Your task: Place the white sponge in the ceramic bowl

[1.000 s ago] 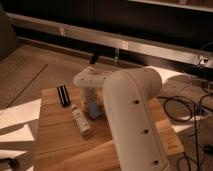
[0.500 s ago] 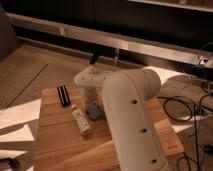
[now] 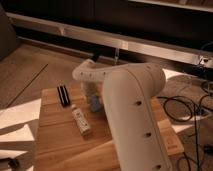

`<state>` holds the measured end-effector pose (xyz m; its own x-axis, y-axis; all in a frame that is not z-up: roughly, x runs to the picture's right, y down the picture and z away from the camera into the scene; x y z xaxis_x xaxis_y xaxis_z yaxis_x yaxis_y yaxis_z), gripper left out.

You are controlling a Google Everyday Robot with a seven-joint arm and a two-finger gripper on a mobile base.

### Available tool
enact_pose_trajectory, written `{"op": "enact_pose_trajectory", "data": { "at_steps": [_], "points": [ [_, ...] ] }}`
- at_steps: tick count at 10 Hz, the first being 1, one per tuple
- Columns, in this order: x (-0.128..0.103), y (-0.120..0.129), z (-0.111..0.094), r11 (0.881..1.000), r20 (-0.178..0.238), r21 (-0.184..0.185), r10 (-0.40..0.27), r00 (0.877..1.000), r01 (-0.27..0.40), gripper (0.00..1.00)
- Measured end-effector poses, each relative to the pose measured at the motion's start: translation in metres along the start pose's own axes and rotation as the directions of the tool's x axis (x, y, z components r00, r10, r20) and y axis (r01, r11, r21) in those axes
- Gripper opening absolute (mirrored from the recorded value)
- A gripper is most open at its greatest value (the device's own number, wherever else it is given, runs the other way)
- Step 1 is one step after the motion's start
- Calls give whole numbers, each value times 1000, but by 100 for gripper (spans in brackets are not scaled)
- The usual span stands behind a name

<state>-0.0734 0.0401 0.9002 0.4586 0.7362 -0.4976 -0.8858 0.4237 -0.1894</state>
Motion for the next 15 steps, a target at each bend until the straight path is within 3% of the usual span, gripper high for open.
{"op": "enact_pose_trajectory", "data": {
  "at_steps": [2, 4, 6, 8, 9, 11, 12, 15],
  "points": [
    [-2, -17, -25, 999, 47, 35, 34, 998, -35, 0],
    [22, -50, -43, 990, 63, 71, 114, 991, -119, 0],
    [53, -83, -51, 973, 60, 95, 207, 976, -212, 0],
    [83, -113, -50, 947, 47, 117, 297, 954, -300, 0],
    [84, -116, -50, 944, 47, 120, 304, 952, -307, 1],
    [81, -110, -50, 947, 50, 112, 296, 954, -300, 19],
    [82, -111, -50, 947, 49, 113, 298, 953, -301, 23],
    [81, -110, -50, 947, 49, 113, 296, 954, -300, 52]
  ]
}}
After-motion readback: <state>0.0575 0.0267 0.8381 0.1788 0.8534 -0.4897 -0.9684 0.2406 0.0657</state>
